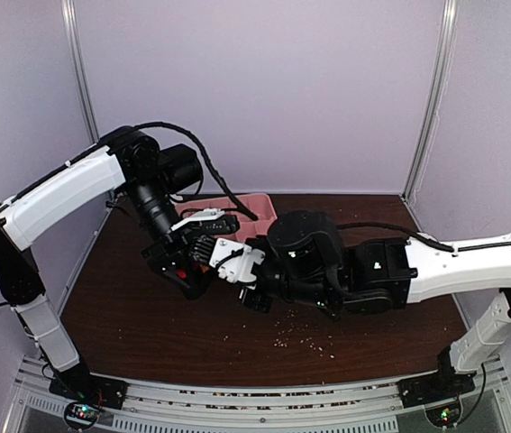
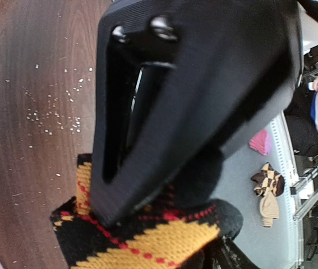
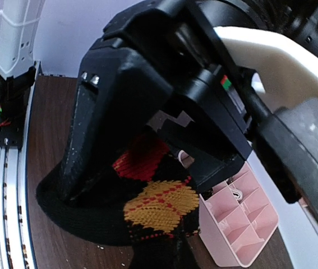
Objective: Roll the socks
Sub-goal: Roll the sock.
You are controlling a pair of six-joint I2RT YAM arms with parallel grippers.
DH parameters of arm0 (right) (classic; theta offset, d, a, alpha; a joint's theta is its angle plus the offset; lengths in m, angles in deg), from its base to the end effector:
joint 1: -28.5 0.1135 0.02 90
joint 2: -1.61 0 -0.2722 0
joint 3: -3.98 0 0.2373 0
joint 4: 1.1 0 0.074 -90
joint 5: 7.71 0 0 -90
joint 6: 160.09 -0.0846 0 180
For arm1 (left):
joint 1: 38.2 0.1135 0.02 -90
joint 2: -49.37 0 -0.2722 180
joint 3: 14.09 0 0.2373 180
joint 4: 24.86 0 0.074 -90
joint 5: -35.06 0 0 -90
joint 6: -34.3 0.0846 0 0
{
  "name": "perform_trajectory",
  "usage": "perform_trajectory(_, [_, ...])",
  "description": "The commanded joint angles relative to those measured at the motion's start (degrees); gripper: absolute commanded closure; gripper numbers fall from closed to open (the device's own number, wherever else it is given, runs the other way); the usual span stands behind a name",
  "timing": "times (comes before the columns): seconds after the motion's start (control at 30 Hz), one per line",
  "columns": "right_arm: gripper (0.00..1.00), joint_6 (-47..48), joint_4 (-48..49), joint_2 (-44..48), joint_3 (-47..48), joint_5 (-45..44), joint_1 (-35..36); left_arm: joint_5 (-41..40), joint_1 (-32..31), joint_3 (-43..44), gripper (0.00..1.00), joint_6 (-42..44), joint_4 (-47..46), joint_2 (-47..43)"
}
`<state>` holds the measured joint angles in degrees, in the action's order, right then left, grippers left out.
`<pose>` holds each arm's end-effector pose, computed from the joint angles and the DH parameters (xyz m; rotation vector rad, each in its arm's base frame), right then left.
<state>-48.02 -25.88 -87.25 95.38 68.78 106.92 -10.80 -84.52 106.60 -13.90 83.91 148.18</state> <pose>0.0989 0.3843 0.3370 -1.4105 1.3766 0.4178 0.1571 -0.2498 0.3364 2.0336 2.0556 -1.1745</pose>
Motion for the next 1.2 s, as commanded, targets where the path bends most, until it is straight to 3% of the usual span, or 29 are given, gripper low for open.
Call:
perform_trajectory(0.0, [1.00, -10.86, 4.51, 2.38, -4.23, -3.04, -1.62, 1.42, -0.39, 2.34, 0.49, 2.47, 0.64, -3.22])
perform_trajectory(0.1, [1.00, -14.88, 7.71, 3.42, -6.02, -0.22, -1.89, 0.95, -0.38, 2.13, 0.55, 2.96, -0.82, -3.92])
perform_trajectory(0.3, [1.00, -24.08, 12.03, 4.78, -8.92, 5.43, -3.61, -5.71, -0.34, 0.68, 0.55, 1.18, -6.46, -7.12])
perform_trajectory(0.5, [1.00, -35.60, 22.89, 6.75, -14.33, 13.23, -6.07, -9.50, -0.34, -3.55, 0.59, -2.89, -17.06, -11.95])
perform_trajectory(0.8, [1.00, -43.26, 46.45, 6.70, -22.25, 15.52, -6.34, -0.24, -0.14, -3.99, 0.76, -2.97, -13.49, -8.97])
perform_trajectory(0.97, [1.00, -44.46, 59.10, 5.53, -25.62, 15.72, -6.34, 5.59, 3.48, -3.21, 1.00, -5.90, -15.51, -8.93])
perform_trajectory(1.1, [1.00, -44.77, 59.53, 4.01, -24.51, 16.72, -6.26, 14.25, 7.21, -1.81, 1.00, -7.24, -15.29, -8.40])
perform_trajectory(1.17, [0.85, -45.56, 60.45, 3.85, -25.11, 15.42, -6.26, 17.32, 8.42, -1.63, 1.00, -7.62, -15.27, -8.27])
